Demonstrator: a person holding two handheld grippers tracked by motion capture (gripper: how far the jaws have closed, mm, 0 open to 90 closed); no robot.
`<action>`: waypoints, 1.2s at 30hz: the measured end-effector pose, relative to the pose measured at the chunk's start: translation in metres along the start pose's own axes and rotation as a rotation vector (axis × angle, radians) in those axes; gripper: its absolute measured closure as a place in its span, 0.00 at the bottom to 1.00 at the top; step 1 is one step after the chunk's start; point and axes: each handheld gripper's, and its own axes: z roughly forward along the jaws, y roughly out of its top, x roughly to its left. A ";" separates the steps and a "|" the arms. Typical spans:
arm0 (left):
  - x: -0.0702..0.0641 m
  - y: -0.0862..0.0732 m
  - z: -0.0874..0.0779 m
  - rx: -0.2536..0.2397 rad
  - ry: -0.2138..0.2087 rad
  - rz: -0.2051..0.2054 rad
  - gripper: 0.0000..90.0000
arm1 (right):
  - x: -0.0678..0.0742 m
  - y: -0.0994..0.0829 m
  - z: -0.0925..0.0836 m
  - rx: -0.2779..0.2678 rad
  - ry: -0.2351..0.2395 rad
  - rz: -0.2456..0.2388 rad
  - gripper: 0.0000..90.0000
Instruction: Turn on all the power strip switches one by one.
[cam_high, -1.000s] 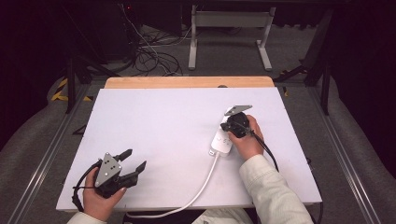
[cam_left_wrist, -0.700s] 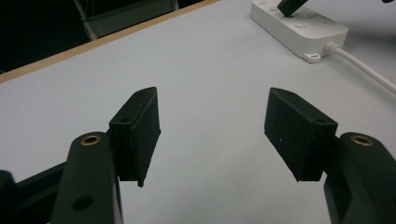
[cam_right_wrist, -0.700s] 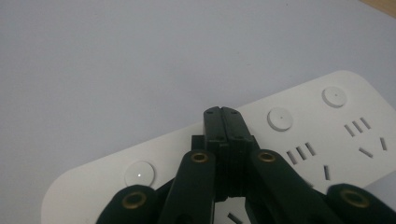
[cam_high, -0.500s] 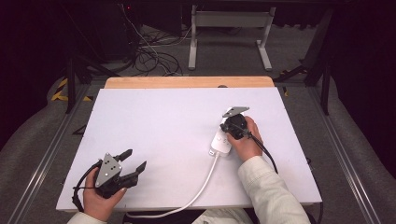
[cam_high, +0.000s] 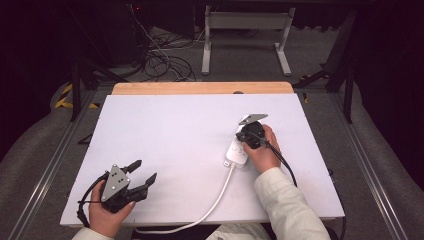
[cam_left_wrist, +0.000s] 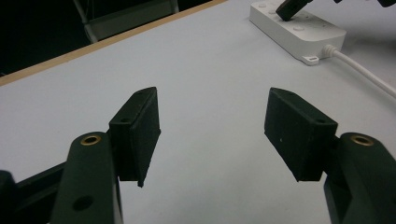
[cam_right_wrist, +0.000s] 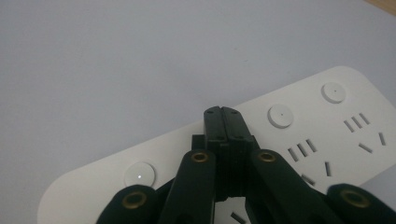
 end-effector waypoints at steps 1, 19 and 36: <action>0.000 0.000 0.000 0.002 0.001 0.004 0.40 | 0.000 0.000 0.000 0.000 -0.002 -0.001 1.00; 0.001 -0.001 0.002 0.007 -0.003 -0.012 0.39 | 0.003 0.023 -0.046 -0.227 0.023 -0.036 1.00; 0.002 -0.001 0.002 0.009 -0.006 -0.015 0.39 | -0.014 0.027 -0.038 -0.191 0.034 -0.011 1.00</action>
